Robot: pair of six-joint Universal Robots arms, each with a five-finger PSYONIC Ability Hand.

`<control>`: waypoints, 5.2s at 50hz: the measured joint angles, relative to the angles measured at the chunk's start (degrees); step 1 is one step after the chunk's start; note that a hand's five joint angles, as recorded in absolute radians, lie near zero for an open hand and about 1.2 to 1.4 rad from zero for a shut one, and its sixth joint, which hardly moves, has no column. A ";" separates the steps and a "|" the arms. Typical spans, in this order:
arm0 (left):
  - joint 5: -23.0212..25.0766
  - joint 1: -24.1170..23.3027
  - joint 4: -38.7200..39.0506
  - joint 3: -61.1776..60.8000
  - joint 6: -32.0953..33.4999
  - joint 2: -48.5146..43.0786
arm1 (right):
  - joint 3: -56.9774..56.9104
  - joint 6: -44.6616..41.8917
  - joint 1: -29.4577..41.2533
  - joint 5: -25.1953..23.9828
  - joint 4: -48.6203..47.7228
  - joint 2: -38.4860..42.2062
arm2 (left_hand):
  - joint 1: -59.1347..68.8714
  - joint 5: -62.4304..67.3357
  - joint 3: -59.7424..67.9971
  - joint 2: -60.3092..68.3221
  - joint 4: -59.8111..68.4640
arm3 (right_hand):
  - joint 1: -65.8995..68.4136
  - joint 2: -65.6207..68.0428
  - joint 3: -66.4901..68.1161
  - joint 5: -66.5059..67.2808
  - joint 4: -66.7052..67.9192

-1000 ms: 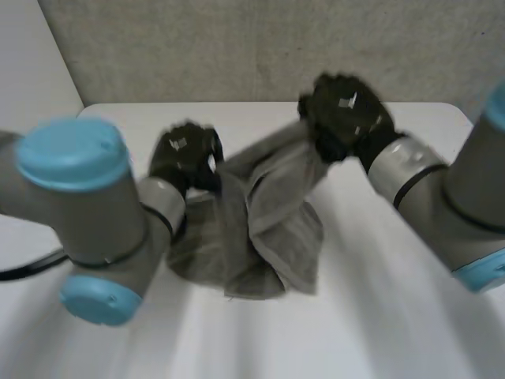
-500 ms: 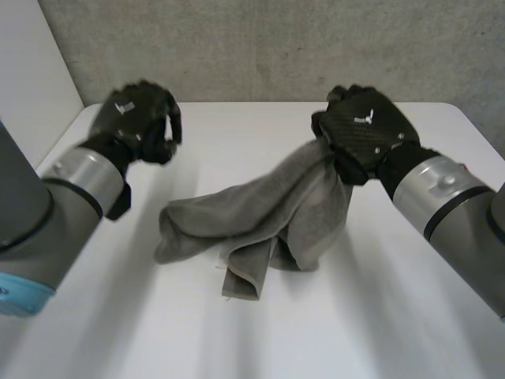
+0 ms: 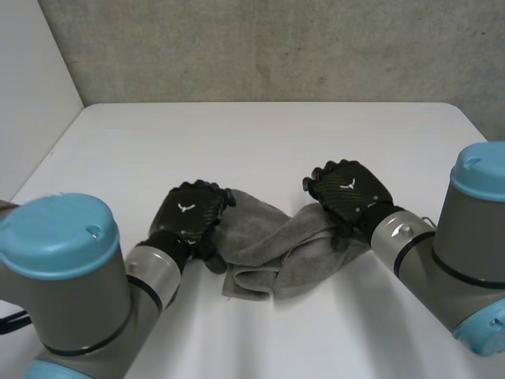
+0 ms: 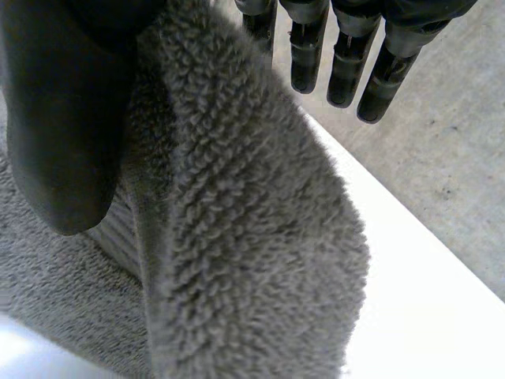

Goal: Fold the towel.

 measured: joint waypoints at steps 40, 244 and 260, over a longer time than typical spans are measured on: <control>-1.09 6.20 11.78 27.51 21.84 1.87 | -33.85 -6.50 0.17 -3.19 -9.01 -3.57 | 49.60 55.27 0.00 51.70 0.00 | 53.66 52.48 0.00 57.24 0.00; 10.73 11.61 2.60 4.66 5.49 -15.13 | -56.47 7.05 -0.93 -11.31 30.96 40.58 | 49.59 55.55 0.00 52.81 0.00 | 29.14 29.38 0.00 31.62 0.00; 11.84 13.77 -3.39 6.60 6.44 -8.14 | -47.39 5.76 -1.40 -22.18 35.11 24.79 | 49.60 55.56 0.00 52.81 0.00 | 54.24 52.74 0.00 57.79 0.00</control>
